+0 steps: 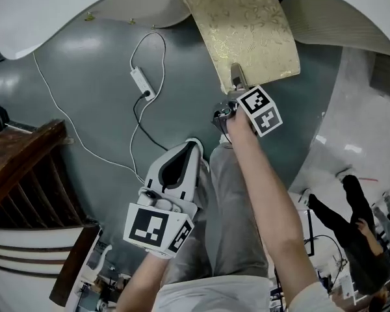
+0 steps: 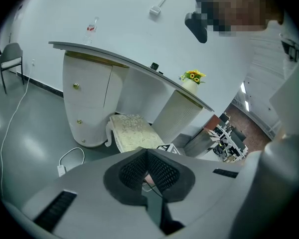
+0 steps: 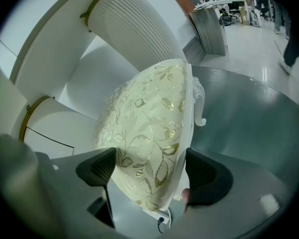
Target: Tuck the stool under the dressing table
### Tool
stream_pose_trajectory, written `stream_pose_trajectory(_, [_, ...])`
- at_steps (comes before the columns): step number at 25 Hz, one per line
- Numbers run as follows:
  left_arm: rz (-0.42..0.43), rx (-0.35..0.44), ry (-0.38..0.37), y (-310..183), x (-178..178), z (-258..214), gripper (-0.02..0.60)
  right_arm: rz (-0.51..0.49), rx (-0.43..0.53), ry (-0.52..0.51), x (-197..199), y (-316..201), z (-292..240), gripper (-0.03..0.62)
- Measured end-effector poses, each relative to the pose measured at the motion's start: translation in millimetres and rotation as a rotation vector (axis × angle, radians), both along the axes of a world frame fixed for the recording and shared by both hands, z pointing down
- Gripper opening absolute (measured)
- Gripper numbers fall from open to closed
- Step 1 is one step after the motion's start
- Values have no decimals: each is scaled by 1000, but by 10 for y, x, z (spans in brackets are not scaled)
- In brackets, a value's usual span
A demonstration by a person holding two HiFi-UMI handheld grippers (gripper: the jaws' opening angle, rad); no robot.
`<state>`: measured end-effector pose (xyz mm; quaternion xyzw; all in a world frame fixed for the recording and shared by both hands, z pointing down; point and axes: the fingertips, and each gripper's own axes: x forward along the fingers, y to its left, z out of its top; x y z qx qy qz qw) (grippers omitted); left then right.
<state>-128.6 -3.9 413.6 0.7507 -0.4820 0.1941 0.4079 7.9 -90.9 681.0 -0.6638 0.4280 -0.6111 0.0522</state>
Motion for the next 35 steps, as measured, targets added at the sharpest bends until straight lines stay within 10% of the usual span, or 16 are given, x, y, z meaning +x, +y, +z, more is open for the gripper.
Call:
stream_pose_trajectory(22, [-41, 79, -27, -51, -81, -320, 8, -57, -33, -28, -4, 7, 40, 457])
stream_pose_trajectory(35, [187, 13, 74, -277, 86, -141, 8, -47, 32, -32, -46, 68, -24, 457])
